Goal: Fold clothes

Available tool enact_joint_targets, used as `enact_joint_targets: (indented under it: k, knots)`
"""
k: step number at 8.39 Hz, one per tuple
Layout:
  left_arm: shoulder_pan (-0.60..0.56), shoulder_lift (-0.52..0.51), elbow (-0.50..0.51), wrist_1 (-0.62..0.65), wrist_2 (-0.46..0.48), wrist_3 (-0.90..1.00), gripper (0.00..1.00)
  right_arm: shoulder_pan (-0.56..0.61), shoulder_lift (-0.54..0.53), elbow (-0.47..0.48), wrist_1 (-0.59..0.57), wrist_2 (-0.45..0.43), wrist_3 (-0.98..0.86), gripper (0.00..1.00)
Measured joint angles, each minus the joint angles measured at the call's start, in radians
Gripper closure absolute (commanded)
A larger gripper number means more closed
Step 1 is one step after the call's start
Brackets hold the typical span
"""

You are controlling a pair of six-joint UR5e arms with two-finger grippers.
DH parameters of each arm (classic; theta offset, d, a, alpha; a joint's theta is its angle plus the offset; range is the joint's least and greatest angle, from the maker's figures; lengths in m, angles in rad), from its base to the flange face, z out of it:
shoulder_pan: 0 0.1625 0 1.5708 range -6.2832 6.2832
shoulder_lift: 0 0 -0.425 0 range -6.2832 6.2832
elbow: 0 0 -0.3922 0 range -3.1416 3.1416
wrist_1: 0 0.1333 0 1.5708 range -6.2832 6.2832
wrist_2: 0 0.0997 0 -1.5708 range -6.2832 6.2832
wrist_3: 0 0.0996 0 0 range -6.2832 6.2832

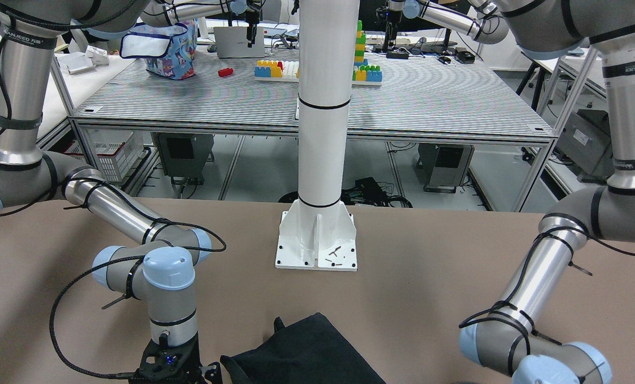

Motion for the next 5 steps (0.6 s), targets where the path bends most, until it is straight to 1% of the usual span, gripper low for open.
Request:
enact_joint_targets:
  k: [3, 4, 5]
  knots:
    - [-0.009, -0.316, 0.37, -0.012, 0.016, 0.008, 1.0, 0.0, -0.001, 0.0, 0.0, 0.0, 0.0, 0.06]
    - [-0.01, -0.38, 0.449, -0.017, 0.019, 0.009, 1.0, 0.0, -0.001, 0.0, 0.0, 0.0, 0.0, 0.06]
    - [-0.015, -0.412, 0.49, -0.021, 0.02, 0.023, 0.01, 0.0, -0.001, 0.0, 0.0, 0.0, 0.0, 0.06]
